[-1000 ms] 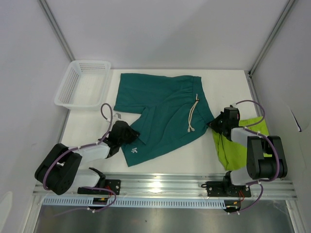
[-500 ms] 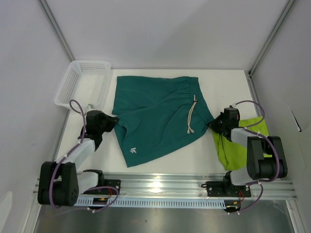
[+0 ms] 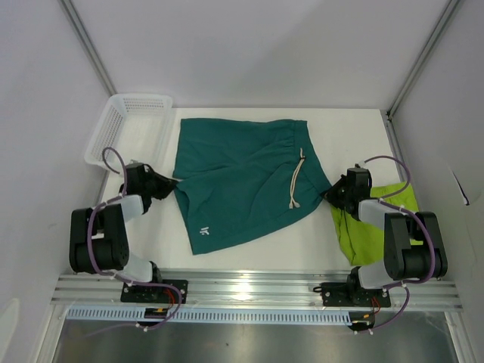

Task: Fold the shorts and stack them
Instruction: Flatten the shorts out

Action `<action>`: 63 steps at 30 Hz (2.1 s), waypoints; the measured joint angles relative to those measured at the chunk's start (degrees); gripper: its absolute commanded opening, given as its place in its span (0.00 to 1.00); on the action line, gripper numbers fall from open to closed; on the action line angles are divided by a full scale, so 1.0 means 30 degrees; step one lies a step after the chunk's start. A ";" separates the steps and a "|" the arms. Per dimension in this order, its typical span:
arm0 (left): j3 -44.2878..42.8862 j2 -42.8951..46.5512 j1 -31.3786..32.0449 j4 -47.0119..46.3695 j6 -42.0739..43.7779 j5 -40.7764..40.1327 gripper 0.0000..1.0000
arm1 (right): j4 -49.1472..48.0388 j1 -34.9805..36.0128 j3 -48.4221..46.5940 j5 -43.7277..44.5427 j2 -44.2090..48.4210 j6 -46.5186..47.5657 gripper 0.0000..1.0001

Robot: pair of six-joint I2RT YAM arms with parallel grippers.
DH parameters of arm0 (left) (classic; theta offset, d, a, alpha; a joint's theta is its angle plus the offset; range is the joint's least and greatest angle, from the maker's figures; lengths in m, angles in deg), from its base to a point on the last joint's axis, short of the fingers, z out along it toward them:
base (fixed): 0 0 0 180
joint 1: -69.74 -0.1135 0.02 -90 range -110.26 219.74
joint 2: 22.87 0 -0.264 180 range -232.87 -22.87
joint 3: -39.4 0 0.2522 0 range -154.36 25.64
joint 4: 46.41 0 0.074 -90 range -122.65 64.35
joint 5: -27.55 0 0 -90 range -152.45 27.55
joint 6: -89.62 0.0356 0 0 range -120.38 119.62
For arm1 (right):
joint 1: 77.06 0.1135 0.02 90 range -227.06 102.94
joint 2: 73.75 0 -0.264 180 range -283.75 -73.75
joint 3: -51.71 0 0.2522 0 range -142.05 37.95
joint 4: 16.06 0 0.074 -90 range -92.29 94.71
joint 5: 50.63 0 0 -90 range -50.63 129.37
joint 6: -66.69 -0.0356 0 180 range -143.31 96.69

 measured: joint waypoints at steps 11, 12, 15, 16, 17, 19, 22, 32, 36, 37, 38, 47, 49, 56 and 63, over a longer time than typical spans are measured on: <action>-0.1778 -0.3942 -0.2630 -0.2463 -0.1530 0.3650 0.47 | -0.0007 0.0058 0.0022 0.0015 0.0000 0.0073 0.00; -0.1770 -0.4029 -0.2710 -0.2601 -0.1639 0.3898 0.50 | -0.0007 0.0073 0.0022 0.0015 0.0000 0.0080 0.00; -0.1668 -0.3891 -0.2776 -0.2871 -0.1603 0.4466 0.61 | -0.0015 0.0073 0.0029 0.0015 0.0000 0.0073 0.00; -0.1530 -0.3665 -0.2769 -0.2914 -0.1479 0.4619 0.64 | -0.0015 0.0073 0.0029 0.0015 0.0000 0.0073 0.00; -0.1275 -0.3286 -0.2769 -0.2827 -0.1355 0.4750 0.64 | -0.0015 0.0087 0.0029 0.0015 0.0000 0.0073 0.00; -0.0634 -0.1923 -0.2725 -0.2339 -0.0903 0.4830 0.69 | -0.0015 0.0117 0.0029 0.0015 0.0000 0.0073 0.00; 0.0168 0.1122 -0.2331 -0.1144 0.0029 0.4721 0.75 | -0.0029 0.0153 0.0036 0.0022 0.0007 0.0073 0.00; 0.0736 0.6411 0.0699 0.1479 0.1741 0.2951 0.78 | -0.0022 0.0219 0.0058 0.0087 0.0007 0.0073 0.00; 0.0787 0.5690 0.0984 0.2616 0.2251 0.1807 0.77 | -0.0022 0.0219 0.0058 0.0095 0.0007 0.0073 0.00; 0.0787 0.5552 0.1049 0.2834 0.2412 0.1574 0.76 | -0.0022 0.0219 0.0058 0.0095 0.0007 0.0073 0.00; 0.0787 0.5399 0.1115 0.3016 0.2557 0.1297 0.75 | -0.0022 0.0219 0.0058 0.0095 0.0007 0.0073 0.00; 0.0787 0.3585 0.1508 0.3512 0.3169 0.0306 0.64 | -0.0022 0.0240 0.0066 0.0117 0.0007 0.0073 0.00; 0.0787 0.3330 0.1581 0.3395 0.3140 0.0277 0.57 | -0.0022 0.0248 0.0066 0.0153 0.0007 0.0073 0.00; 0.0488 0.1858 0.1741 0.1967 0.2914 0.0262 0.00 | -0.0022 0.0248 0.0073 0.0168 0.0007 0.0073 0.00; -0.0816 0.0255 0.1392 0.1661 0.2994 -0.0328 0.00 | -0.0029 0.0248 0.0131 0.0168 0.0036 0.0073 0.00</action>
